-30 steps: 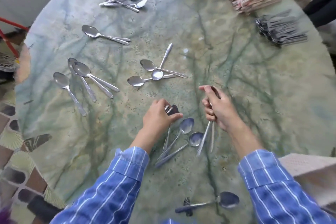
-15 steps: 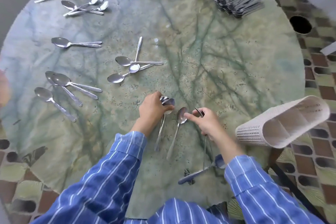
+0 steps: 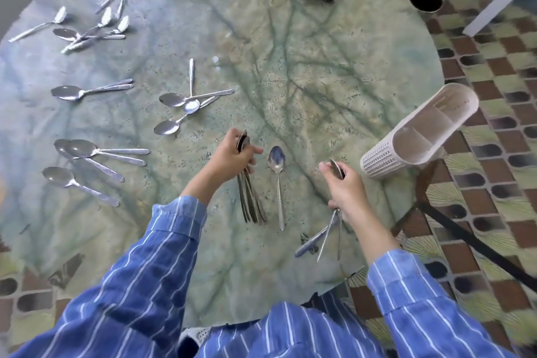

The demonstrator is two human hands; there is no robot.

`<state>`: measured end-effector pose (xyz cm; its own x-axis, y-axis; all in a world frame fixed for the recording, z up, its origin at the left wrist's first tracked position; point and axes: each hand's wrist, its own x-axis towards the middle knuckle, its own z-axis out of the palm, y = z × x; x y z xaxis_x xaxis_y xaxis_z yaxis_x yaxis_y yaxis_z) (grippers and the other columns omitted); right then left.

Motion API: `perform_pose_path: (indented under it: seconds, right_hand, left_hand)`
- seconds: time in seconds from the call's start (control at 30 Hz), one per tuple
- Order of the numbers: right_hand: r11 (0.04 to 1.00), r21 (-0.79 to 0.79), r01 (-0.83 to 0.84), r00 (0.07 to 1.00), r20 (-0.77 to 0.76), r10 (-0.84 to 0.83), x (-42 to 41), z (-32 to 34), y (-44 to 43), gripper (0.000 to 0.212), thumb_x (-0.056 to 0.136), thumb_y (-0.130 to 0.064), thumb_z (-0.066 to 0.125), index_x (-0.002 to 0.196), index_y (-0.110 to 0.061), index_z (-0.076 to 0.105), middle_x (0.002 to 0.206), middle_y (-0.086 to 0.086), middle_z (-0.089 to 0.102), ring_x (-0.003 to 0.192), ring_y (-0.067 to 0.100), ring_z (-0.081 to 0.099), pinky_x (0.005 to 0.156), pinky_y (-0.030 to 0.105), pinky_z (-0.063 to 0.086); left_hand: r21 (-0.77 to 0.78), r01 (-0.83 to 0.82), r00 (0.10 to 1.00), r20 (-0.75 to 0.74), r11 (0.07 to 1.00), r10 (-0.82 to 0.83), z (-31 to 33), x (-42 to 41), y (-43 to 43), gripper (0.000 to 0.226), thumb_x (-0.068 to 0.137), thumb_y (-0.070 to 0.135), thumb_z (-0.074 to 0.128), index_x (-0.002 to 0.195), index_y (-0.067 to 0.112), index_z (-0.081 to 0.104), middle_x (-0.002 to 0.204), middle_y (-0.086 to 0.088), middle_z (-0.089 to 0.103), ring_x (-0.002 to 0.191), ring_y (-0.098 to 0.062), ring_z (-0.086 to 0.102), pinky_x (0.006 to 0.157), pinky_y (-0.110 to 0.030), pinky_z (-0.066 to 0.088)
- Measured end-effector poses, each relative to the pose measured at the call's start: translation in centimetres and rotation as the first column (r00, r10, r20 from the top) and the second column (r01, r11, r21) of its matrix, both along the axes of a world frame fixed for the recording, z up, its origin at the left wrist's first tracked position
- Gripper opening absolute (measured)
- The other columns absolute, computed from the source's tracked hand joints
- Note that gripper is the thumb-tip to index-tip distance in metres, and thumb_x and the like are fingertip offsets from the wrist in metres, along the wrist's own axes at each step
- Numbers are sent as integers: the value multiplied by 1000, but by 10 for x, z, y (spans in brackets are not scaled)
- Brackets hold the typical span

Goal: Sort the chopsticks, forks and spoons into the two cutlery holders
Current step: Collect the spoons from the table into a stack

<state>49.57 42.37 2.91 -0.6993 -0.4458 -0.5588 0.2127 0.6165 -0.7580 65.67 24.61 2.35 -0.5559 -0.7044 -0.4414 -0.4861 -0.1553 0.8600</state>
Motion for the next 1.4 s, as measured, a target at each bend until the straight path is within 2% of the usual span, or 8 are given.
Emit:
perform_pose_path:
  seconds: [0.13, 0.23, 0.43, 0.67, 0.87, 1.0, 1.2, 1.4]
  right_hand:
    - [980, -81, 184, 981, 69, -178, 0, -7, 27, 18, 92, -37, 63, 100, -21, 60, 80, -11, 52, 54, 4, 40, 34, 16, 33]
    - [940, -114, 322, 945, 92, -313, 2, -16, 47, 23, 89, -33, 68, 103, -18, 56, 80, -9, 49, 43, 1, 39, 33, 16, 31]
    - [873, -92, 479, 876, 114, -469, 15, -25, 76, 44, 84, -29, 75, 116, -14, 49, 98, 4, 57, 68, 13, 52, 36, 18, 37]
    - [864, -18, 502, 859, 123, -497, 20, -35, 81, 28, 85, -26, 73, 99, -8, 57, 73, 1, 47, 57, 12, 39, 32, 18, 34]
    - [925, -56, 375, 926, 73, -370, 22, -19, 66, 18, 88, -28, 68, 83, -13, 60, 66, -3, 47, 55, 11, 41, 45, 25, 39]
    - [931, -177, 318, 947, 93, -306, 20, -13, 44, 20, 91, -24, 62, 77, -16, 51, 68, 0, 43, 49, 7, 36, 41, 19, 35]
    - [890, -347, 294, 935, 299, -192, 11, 9, -2, 15, 97, -12, 44, 82, -17, 42, 73, 8, 62, 40, 5, 35, 36, 17, 22]
    - [803, -403, 438, 745, 662, -74, 3, 24, -43, 20, 100, -16, 40, 111, -26, 52, 68, 2, 53, 63, 17, 56, 55, 29, 54]
  left_hand:
    - [-161, 139, 987, 98, 977, -124, -6, -4, 6, 25, 100, 20, 46, 124, 27, 43, 88, -5, 62, 60, -16, 53, 56, -31, 53]
    - [-305, 140, 978, 192, 942, -83, -14, -16, 15, 20, 97, 31, 54, 109, 15, 56, 85, -3, 61, 63, -16, 51, 53, -23, 42]
    - [-314, 154, 951, 304, 937, -55, -26, -31, 26, 42, 77, 40, 77, 100, 10, 58, 89, -2, 62, 80, -19, 57, 67, -26, 39]
    - [-349, 180, 924, 380, 920, -37, -34, -39, 36, 45, 76, 39, 77, 102, 9, 56, 94, -4, 59, 85, -22, 53, 72, -30, 42]
    - [-356, 230, 937, 333, 906, -106, -31, -38, 33, 26, 86, 22, 67, 102, 3, 60, 97, -15, 65, 94, -31, 58, 73, -30, 38]
    - [-295, 223, 944, 305, 929, -129, -21, -27, 30, 28, 93, 25, 59, 111, 5, 53, 96, -10, 61, 86, -25, 57, 74, -33, 45]
    - [-35, -3, 1000, -21, 999, 3, -6, 4, 23, 25, 99, 15, 49, 124, 16, 46, 103, -10, 67, 66, -20, 65, 60, -35, 58]
    - [189, -206, 961, -148, 960, 235, 0, 38, 16, 27, 100, 10, 44, 124, 20, 54, 96, -12, 58, 64, -16, 54, 60, -39, 58]
